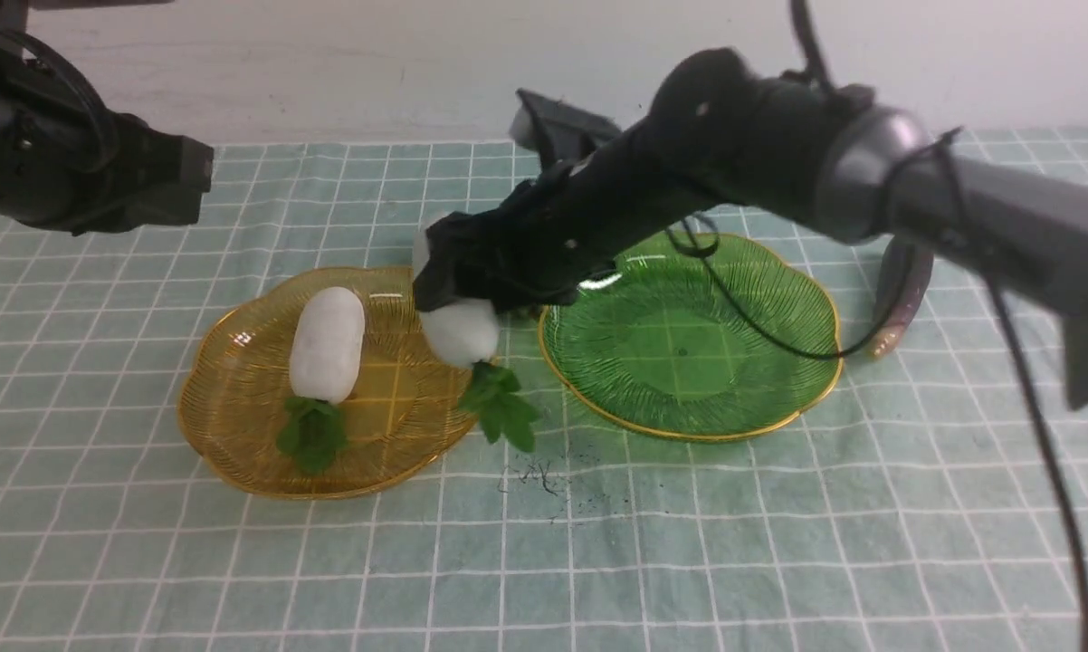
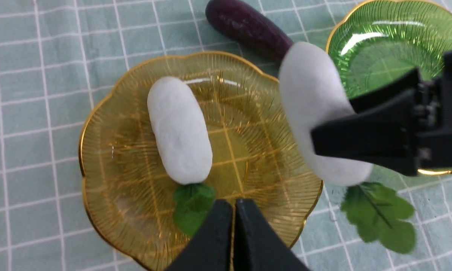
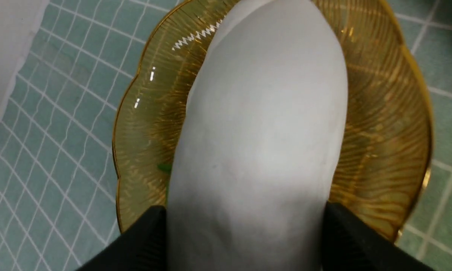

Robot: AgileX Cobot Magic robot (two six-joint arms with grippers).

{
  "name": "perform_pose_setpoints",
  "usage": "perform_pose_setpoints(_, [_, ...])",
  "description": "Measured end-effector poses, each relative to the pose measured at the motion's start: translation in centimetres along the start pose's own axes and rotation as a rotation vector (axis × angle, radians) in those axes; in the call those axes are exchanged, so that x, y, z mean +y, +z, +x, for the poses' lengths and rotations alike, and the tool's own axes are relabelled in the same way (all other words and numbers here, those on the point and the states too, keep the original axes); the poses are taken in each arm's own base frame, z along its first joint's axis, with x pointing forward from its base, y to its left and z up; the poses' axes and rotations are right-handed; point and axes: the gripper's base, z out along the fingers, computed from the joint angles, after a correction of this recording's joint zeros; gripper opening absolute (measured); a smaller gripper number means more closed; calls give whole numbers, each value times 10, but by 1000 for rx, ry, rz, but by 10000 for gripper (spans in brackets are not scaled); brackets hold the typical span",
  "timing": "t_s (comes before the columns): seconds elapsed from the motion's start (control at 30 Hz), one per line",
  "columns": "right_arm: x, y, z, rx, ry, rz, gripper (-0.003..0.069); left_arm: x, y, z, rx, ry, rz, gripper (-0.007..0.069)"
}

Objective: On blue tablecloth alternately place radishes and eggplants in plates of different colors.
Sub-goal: 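Place the white radish onto the plate beside the other radish with the right gripper, then place the eggplant on the green plate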

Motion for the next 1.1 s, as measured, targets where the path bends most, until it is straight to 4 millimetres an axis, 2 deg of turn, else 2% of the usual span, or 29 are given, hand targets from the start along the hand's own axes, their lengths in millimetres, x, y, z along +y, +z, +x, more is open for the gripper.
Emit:
perform_pose_setpoints(0.1, [-2, 23, -2, 5, 46, -31, 465, 0, 0, 2, 26, -7, 4, -8])
perform_pose_setpoints(0.23, [-4, 34, -4, 22, 81, -51, 479, -1, 0, 3, 37, -12, 7, -8])
perform_pose_setpoints(0.3, [-4, 35, -5, 31, 85, -48, 519, -1, 0, 3, 38, -12, 7, -8])
perform_pose_setpoints(0.43, [1, 25, -11, 55, 32, -26, 625, -1, 0, 3, 38, -13, 7, -8])
perform_pose_setpoints(0.6, [2, -5, -26, 96, -37, -2, 645, -2, 0, -1, 2, -29, 19, -8])
perform_pose_setpoints(0.7, [-2, -33, -41, 80, -90, 43, 589, -3, 4, -9, -14, -61, 53, -8])
perform_pose_setpoints(0.8, [-3, -87, -66, -29, -163, 189, 398, -3, 20, -32, -13, -115, 115, -8])
perform_pose_setpoints(0.9, [-4, -141, -79, -122, -174, 302, 157, 2, 47, -52, 37, -186, 142, -8])
perform_pose_setpoints(0.93, [-2, -145, -80, -127, -179, 307, 141, 3, 52, -54, 42, -194, 144, -8])
perform_pose_setpoints(1.0, [1, -196, -83, -194, -179, 386, 25, 7, 77, -67, 88, -217, 141, -8])
perform_pose_setpoints(1.03, [3, -217, -80, -213, -177, 413, 8, 7, 88, -72, 102, -222, 135, -8])
perform_pose_setpoints(1.1, [4, -245, -74, -230, -170, 456, -7, 3, 113, -82, 126, -227, 124, -8])
